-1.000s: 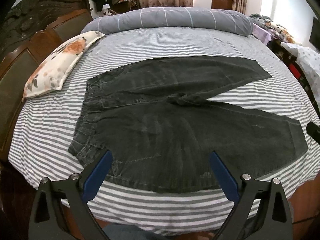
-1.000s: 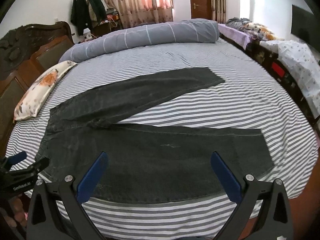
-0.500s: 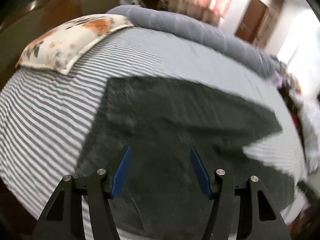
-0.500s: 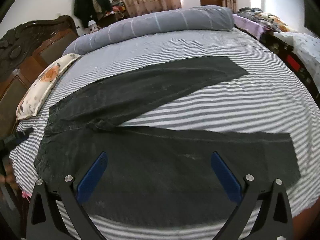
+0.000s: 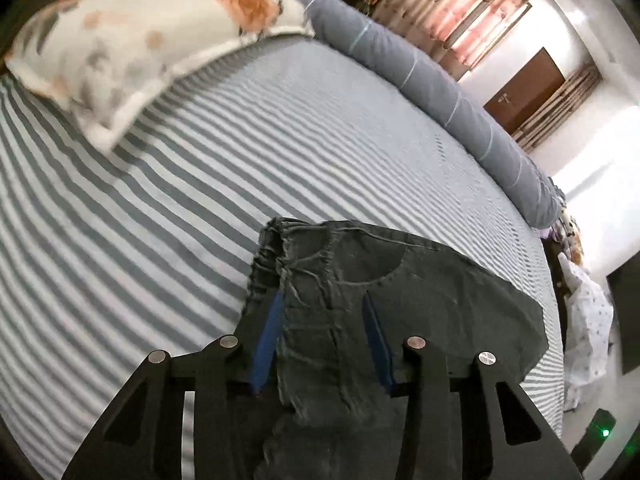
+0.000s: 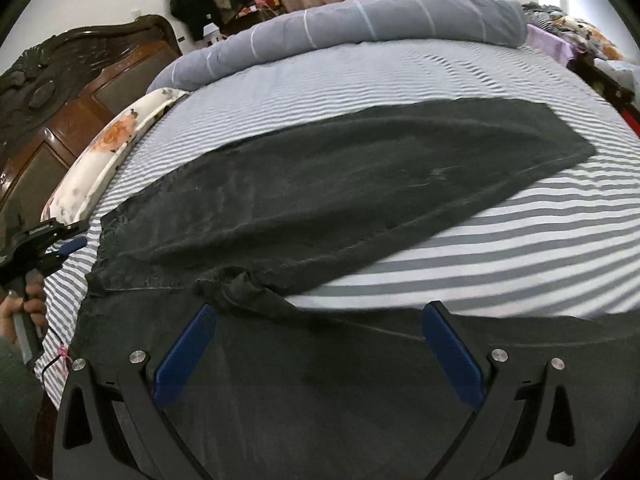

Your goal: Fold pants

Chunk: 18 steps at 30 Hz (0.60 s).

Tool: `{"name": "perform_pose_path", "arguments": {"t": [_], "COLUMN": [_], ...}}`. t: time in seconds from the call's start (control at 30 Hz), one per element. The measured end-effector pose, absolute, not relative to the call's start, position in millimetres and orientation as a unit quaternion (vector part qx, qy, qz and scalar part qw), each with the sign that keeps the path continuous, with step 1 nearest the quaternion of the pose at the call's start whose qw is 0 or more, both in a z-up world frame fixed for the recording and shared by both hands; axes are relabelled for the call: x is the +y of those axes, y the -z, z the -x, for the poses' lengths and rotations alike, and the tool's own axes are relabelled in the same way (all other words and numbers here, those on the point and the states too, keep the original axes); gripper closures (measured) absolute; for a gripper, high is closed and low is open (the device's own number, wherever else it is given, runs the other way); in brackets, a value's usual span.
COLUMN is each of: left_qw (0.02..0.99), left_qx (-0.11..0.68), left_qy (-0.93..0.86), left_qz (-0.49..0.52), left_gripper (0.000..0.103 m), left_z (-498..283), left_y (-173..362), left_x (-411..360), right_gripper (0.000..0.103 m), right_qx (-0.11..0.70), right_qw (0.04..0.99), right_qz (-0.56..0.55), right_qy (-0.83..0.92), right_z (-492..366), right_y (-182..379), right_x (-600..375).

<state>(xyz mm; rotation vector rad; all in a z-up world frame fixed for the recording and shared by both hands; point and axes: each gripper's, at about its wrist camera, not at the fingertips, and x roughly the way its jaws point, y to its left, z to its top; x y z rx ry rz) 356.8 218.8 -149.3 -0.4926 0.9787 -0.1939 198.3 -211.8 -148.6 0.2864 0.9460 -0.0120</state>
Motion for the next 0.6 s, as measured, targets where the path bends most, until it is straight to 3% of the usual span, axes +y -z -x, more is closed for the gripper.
{"name": "perform_pose_path", "arguments": {"t": [0.5,0.6], "left_qw": [0.827,0.812], "left_qx": [0.48,0.479], "left_qy": [0.109,0.146], "left_qz": [0.272,0.3], "left_gripper": [0.061,0.07], "left_z": [-417,-410], "left_y": [182,180], "left_x": [230,234], "right_gripper": [0.001,0.001], "right_qx": [0.473,0.47], "right_qw": [0.868,0.87], "right_qz": [-0.149,-0.149], "right_qy": [0.012,0.01], "right_z": [-214,-215], "right_y": [185,185], "right_x": [-219,-218]}}
